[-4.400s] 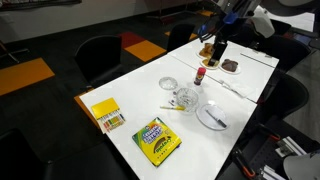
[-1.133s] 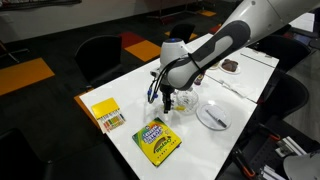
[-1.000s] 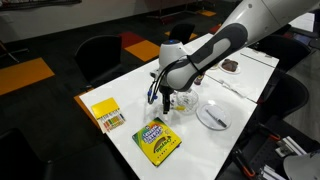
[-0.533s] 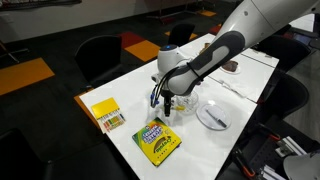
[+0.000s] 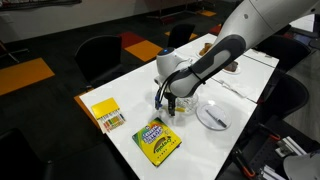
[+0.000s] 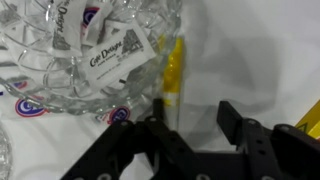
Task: Move the marker to the right
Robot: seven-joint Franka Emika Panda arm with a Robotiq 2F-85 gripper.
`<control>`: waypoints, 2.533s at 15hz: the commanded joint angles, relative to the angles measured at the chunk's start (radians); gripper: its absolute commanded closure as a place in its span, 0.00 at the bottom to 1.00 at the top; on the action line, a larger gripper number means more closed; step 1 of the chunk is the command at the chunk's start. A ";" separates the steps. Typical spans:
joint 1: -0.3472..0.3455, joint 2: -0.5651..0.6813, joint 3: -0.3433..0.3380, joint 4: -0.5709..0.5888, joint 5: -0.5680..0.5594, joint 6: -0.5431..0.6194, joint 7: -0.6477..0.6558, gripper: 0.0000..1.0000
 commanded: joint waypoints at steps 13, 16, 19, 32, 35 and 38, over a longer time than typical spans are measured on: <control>0.017 -0.125 -0.007 -0.006 -0.073 -0.015 0.022 0.96; 0.027 -0.201 -0.008 -0.004 -0.101 -0.022 0.020 0.96; 0.029 -0.269 -0.016 -0.024 -0.119 -0.031 0.034 0.96; -0.048 -0.606 -0.118 -0.541 -0.154 0.062 0.349 0.96; -0.065 -0.671 -0.140 -0.675 -0.207 0.105 0.458 0.96; -0.103 -0.732 -0.165 -0.794 -0.257 0.131 0.530 0.96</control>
